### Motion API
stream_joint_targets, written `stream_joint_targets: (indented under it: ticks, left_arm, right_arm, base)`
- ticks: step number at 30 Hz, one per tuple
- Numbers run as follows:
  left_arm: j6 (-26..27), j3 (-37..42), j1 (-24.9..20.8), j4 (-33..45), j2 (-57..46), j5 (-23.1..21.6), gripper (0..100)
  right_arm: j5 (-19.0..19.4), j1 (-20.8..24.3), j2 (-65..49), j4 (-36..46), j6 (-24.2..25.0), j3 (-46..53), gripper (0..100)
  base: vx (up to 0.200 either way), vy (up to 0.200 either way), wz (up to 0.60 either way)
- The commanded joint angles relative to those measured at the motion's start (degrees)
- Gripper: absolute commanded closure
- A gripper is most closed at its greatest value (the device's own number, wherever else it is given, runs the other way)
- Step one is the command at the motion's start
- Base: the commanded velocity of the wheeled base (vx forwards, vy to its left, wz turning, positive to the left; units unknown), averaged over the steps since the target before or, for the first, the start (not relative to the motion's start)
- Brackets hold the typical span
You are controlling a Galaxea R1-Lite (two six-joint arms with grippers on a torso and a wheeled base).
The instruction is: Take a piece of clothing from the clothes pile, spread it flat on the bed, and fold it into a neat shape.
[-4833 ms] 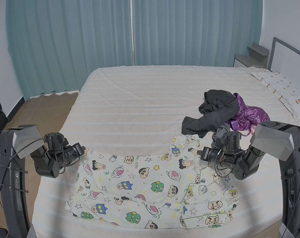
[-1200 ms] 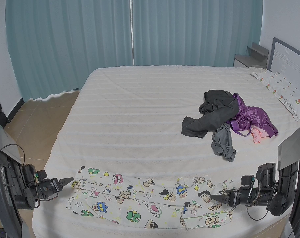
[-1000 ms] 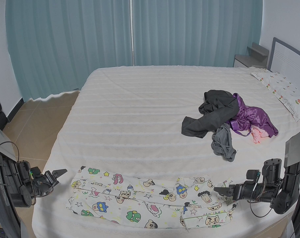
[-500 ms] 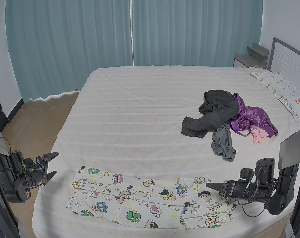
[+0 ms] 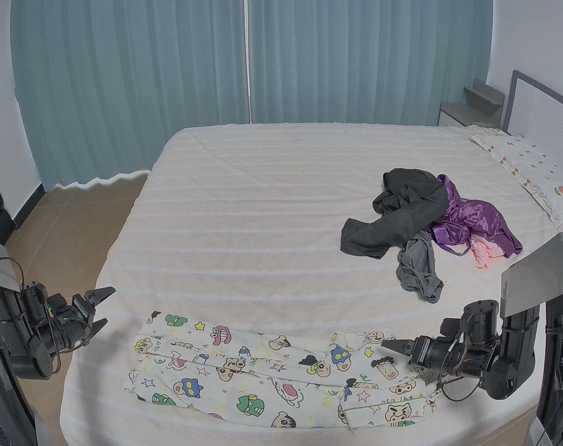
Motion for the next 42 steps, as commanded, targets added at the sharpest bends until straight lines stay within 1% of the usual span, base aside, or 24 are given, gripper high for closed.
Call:
stream_joint_targets:
  ticks: [1,7,10,17,31,32,42]
  left_arm:
    - [1.18,0.39,-1.15,-1.05,1.95,1.88,0]
    - [1.18,0.39,-1.15,-1.05,2.04,1.97,0]
    - [1.27,0.48,-1.15,-1.05,2.04,1.97,0]
    - [1.27,0.48,-1.15,-1.05,2.13,1.97,0]
    - [1.27,0.48,-1.15,-1.05,2.13,2.06,0]
    - [1.27,0.39,-1.15,-1.05,2.13,2.06,0]
    - [1.27,0.48,-1.15,-1.05,2.13,2.06,0]
  right_arm:
    - [-0.34,0.0,1.67,-1.0,1.41,-2.05,100]
    - [-0.69,0.0,0.53,-1.0,1.41,-1.26,100]
    - [-2.71,-0.09,-1.58,-1.0,1.49,-0.38,100]
    - [-4.29,-0.18,-5.27,-1.0,1.58,0.94,100]
    - [-4.12,0.08,-5.1,-1.0,1.58,-0.12,100]
    - [-4.21,0.08,-4.66,-1.0,1.49,-0.12,0]
    - [-4.47,-0.18,-7.65,-1.0,1.05,3.14,0]
  base:
    - [0.0,0.0,0.0]
    - [0.0,0.0,0.0]
    - [0.0,0.0,0.0]
    - [0.0,0.0,0.0]
    - [0.0,0.0,0.0]
    - [0.0,0.0,0.0]
    - [0.0,0.0,0.0]
